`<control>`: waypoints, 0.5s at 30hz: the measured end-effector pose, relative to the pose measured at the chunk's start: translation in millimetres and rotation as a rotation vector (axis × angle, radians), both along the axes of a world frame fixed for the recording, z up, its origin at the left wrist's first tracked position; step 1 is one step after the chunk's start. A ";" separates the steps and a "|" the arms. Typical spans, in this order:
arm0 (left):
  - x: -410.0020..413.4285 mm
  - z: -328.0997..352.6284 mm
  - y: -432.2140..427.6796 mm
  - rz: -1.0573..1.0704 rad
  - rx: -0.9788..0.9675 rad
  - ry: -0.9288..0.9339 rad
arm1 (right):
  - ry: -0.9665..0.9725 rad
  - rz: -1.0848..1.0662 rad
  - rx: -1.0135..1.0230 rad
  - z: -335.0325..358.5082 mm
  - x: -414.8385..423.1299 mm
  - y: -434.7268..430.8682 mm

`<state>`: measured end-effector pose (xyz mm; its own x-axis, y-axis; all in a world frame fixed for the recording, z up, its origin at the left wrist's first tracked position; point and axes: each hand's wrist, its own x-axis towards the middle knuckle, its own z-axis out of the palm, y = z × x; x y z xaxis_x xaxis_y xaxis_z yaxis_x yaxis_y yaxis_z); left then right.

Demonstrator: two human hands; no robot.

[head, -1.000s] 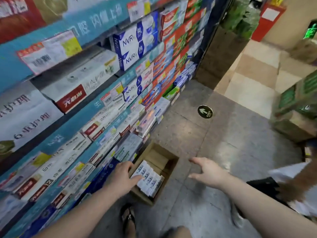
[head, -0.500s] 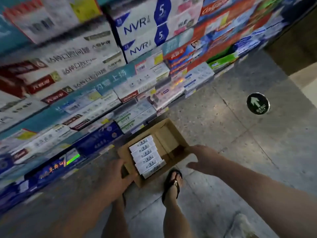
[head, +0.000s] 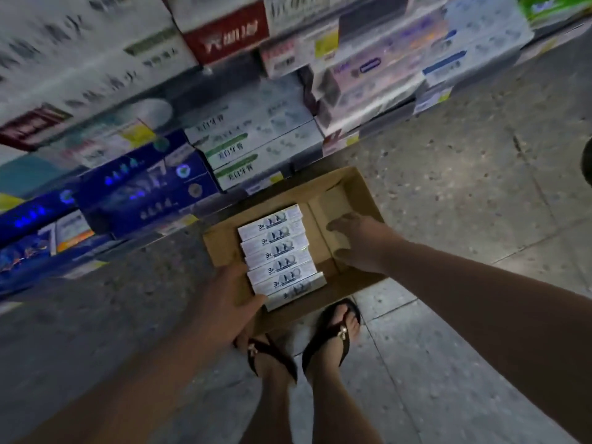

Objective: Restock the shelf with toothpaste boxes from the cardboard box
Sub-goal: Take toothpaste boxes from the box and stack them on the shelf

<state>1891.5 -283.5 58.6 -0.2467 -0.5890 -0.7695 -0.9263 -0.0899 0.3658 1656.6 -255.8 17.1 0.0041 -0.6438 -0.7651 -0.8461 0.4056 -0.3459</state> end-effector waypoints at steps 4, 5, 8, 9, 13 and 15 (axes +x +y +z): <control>8.8 -67.8 -1.8 0.010 0.027 -0.019 | 0.027 0.115 -0.049 -73.8 12.0 -14.8; 12.4 -85.0 -2.5 0.024 0.035 0.004 | 0.036 0.137 -0.056 -92.4 15.3 -17.9; 19.8 -131.0 -6.1 0.061 0.017 0.054 | 0.045 0.182 -0.083 -143.7 25.1 -28.1; 21.4 -144.2 -7.3 0.070 0.014 0.058 | 0.047 0.194 -0.096 -158.8 28.6 -31.2; 24.9 -190.1 -15.4 0.136 -0.021 0.108 | 0.068 0.213 -0.157 -205.0 41.2 -44.2; 27.7 -205.9 -18.8 0.161 -0.059 0.130 | 0.062 0.220 -0.179 -222.7 44.6 -50.3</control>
<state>1919.2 -302.3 -147.3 -0.2405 -0.6721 -0.7003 -0.8466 -0.2078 0.4900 1701.1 -306.1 -205.6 0.1158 -0.7575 -0.6425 -0.9288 0.1467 -0.3403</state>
